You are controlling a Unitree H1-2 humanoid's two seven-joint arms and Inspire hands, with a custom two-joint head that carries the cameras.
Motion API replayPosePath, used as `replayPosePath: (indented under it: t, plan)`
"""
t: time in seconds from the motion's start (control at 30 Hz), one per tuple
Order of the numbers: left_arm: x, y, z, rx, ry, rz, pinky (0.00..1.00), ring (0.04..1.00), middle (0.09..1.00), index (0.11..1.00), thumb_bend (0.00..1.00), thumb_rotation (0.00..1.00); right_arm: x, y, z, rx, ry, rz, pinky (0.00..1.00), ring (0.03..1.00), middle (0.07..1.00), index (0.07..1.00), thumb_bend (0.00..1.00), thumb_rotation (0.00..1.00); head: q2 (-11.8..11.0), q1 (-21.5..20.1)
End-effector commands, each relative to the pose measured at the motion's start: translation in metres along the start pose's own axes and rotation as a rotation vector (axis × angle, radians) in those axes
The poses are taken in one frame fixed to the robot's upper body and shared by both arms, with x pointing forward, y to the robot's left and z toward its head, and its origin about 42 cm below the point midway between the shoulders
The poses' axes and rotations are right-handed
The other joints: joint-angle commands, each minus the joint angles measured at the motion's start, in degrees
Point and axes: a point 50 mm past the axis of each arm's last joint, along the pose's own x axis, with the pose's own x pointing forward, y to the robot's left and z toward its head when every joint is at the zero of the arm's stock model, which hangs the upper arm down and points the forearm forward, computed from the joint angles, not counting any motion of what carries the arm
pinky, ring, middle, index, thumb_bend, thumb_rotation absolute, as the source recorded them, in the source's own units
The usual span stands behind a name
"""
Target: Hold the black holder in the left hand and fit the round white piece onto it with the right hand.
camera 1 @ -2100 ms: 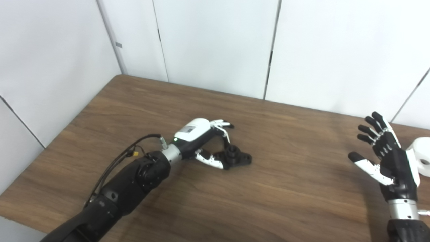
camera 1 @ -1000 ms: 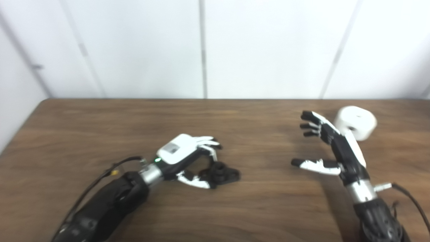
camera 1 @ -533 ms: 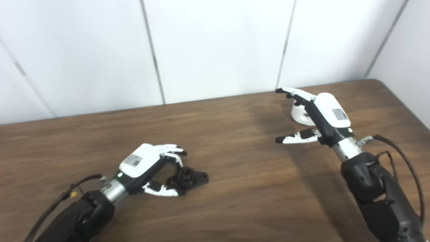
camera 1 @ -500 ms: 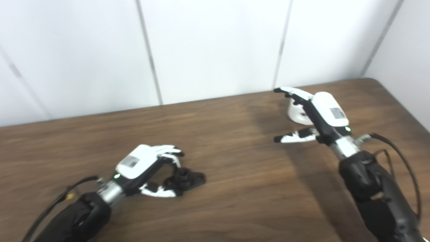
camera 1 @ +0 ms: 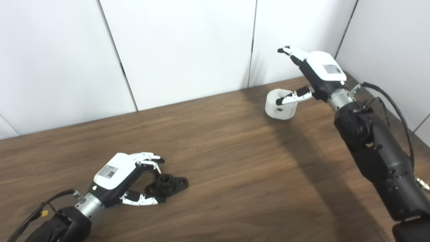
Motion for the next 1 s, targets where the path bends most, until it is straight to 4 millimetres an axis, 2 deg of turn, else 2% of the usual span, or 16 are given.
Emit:
replayPosePath:
  t: [0.0,0.13,0.27,0.4,0.53,0.97]
  plan:
    - [-0.031,-0.021,-0.013,0.043,0.056,-0.158,0.69,0.799,0.771,0.487,0.52,0.06,0.019,-0.035,0.000,-0.052,0.000,-0.069,0.75,0.892,0.938,0.906,0.90,0.32,-0.1,-0.3]
    - [-0.031,-0.020,-0.011,0.044,0.058,-0.159,0.69,0.800,0.771,0.487,0.52,0.06,0.031,-0.041,-0.004,-0.080,0.025,-0.054,0.77,0.908,0.940,0.903,0.91,0.34,-0.3,-0.7]
    - [-0.030,-0.020,-0.011,0.037,0.061,-0.163,0.69,0.802,0.772,0.487,0.52,0.05,0.043,-0.045,-0.007,-0.101,0.064,0.013,0.80,0.926,0.964,0.913,0.95,0.40,-0.6,-0.7]
    - [-0.031,-0.020,-0.010,0.033,0.061,-0.159,0.69,0.801,0.772,0.487,0.52,0.05,0.054,-0.047,-0.007,-0.089,0.112,0.127,0.89,0.971,0.992,0.898,0.97,0.44,-0.5,-0.5]
    - [-0.033,-0.021,-0.009,0.029,0.064,-0.162,0.69,0.801,0.772,0.487,0.52,0.05,0.062,-0.047,-0.005,-0.077,0.126,0.197,0.87,0.969,0.989,0.885,1.00,0.44,-0.5,-0.5]
    - [-0.036,-0.021,-0.009,0.021,0.068,-0.159,0.68,0.799,0.769,0.487,0.52,0.05,0.069,-0.043,0.009,-0.063,0.145,0.278,0.90,1.000,1.000,0.878,1.00,0.54,-0.5,-0.5]
